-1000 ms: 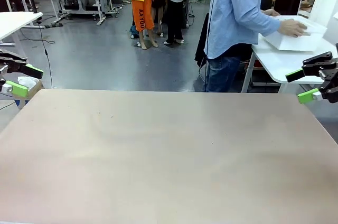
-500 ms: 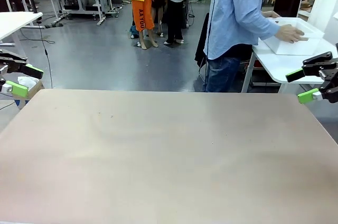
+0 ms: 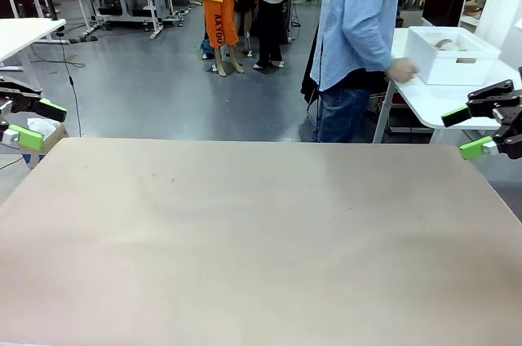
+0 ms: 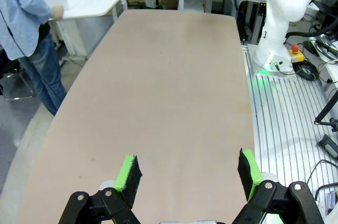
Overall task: Stack the cups and store them in the basket.
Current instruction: Place the stack of Reusable plastic cups into the Pantry Basket.
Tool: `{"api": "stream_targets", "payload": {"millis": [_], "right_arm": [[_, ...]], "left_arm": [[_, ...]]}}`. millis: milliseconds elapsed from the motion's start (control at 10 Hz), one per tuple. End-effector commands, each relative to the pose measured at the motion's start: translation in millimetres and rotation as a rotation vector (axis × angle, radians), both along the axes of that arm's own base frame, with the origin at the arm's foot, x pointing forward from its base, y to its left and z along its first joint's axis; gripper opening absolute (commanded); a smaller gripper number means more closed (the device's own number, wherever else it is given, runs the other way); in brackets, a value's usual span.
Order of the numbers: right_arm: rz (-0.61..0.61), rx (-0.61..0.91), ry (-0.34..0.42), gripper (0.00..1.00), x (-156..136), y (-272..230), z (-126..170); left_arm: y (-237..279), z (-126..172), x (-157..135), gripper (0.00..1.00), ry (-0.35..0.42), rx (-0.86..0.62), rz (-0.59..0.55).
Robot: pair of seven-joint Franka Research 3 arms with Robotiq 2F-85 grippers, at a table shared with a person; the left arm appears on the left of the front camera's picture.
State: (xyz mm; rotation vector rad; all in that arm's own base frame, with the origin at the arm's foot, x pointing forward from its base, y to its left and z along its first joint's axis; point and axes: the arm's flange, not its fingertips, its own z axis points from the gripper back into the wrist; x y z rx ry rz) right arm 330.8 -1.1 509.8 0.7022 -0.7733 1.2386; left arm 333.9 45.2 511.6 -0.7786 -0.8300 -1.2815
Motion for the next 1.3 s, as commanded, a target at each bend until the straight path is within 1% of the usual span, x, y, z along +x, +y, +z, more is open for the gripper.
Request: {"api": "stream_targets", "payload": {"millis": [0,1200], "right_arm": [[0.012,0.02,-0.018,1.0,3.7,-0.9,1.9],[0.012,0.02,-0.018,1.0,3.7,-0.9,1.9]], "left_arm": [[-1.9,2.1,-0.5,0.96,0.006,-0.01,0.002],[-1.9,2.1,-0.5,0.96,0.006,-0.01,0.002]]}}
